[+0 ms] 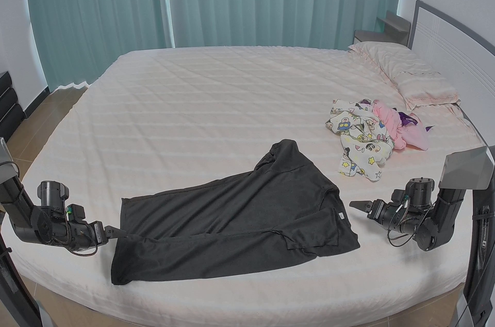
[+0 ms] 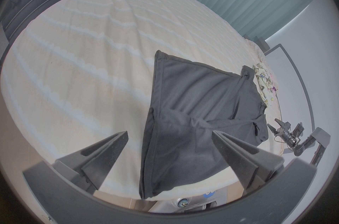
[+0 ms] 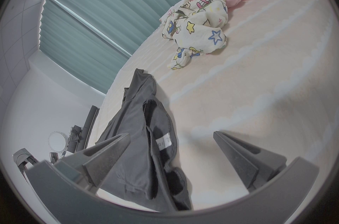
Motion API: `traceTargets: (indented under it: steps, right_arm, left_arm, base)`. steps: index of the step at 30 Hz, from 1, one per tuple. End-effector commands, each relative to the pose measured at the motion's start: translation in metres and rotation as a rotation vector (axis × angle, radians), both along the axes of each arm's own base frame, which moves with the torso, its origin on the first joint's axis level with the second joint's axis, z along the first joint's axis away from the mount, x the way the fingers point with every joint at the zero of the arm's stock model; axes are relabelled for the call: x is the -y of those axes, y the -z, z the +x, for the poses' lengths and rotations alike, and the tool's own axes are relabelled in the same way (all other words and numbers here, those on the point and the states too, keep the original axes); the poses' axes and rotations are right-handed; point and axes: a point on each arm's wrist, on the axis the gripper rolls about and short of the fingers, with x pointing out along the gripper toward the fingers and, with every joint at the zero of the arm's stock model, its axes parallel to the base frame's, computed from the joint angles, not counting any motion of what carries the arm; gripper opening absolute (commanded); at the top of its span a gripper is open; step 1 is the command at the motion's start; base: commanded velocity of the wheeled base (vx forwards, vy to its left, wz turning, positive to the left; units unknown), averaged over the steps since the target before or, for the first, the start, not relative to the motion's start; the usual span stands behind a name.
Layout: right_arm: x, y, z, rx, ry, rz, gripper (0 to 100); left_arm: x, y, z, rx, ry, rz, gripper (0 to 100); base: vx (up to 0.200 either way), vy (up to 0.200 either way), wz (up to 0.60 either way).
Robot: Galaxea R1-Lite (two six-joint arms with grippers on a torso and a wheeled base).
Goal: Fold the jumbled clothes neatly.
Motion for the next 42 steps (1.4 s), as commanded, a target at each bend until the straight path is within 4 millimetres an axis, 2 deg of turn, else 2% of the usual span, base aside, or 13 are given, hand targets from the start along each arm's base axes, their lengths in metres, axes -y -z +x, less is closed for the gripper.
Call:
traceTargets:
  steps: [1,6,7,12,16,18,19,22,25,35,38,39,42]
  right_arm:
    - [0.0,0.0,0.0,0.0,0.0,0.0,100]
    - [0.0,0.0,0.0,0.0,0.0,0.0,100]
    - [0.0,0.0,0.0,0.0,0.0,0.0,100]
    - [-0.001,0.0,0.0,0.0,-0.002,0.0,100]
    - [-0.001,0.0,0.0,0.0,-0.002,0.0,100]
    - [-0.002,0.001,0.0,-0.001,-0.007,0.0,100]
    - [-0.002,0.001,0.0,-0.001,-0.007,0.0,100]
    - [-0.003,0.003,0.0,-0.009,-0.008,-0.001,100]
    - [-0.003,0.004,0.0,-0.009,-0.007,-0.002,100]
    - [-0.005,0.005,-0.001,-0.012,-0.012,-0.003,100]
    - [-0.005,0.005,-0.001,-0.012,-0.012,-0.003,100]
    - [-0.005,0.005,-0.001,-0.012,-0.012,-0.003,100]
    - [-0.005,0.005,-0.001,-0.012,-0.012,-0.003,100]
  left_arm:
    - [-0.001,0.001,0.002,0.002,-0.003,-0.004,100]
    - [0.002,0.002,0.021,-0.013,-0.105,-0.09,100]
    - [0.005,0.001,0.031,-0.019,-0.163,-0.137,100]
    - [0.011,0.003,0.05,-0.02,-0.202,-0.183,100]
    - [0.018,0.01,0.064,0.002,-0.244,-0.146,100]
    - [0.027,0.026,0.077,0.063,-0.294,-0.052,100]
    - [0.027,0.028,0.079,0.072,-0.3,-0.045,100]
    - [0.033,0.049,0.088,0.166,-0.33,0.015,100]
    - [0.034,0.058,0.094,0.221,-0.366,0.05,100]
    - [0.035,0.06,0.096,0.23,-0.373,0.05,100]
    - [0.035,0.056,0.103,0.255,-0.41,0.007,100]
    - [0.035,0.055,0.104,0.261,-0.419,-0.003,0]
    - [0.034,0.053,0.106,0.267,-0.438,-0.014,0]
  base:
    - [0.0,0.0,0.0]
    - [0.0,0.0,0.0]
    - [0.0,0.0,0.0]
    - [0.0,0.0,0.0]
    - [0.0,0.0,0.0]
    - [0.0,0.0,0.0]
    - [0.0,0.0,0.0]
    - [0.0,0.0,0.0]
    - [0.0,0.0,0.0]
    - [0.0,0.0,0.0]
    - [0.0,0.0,0.0]
    - [0.0,0.0,0.0]
    - [0.0,0.0,0.0]
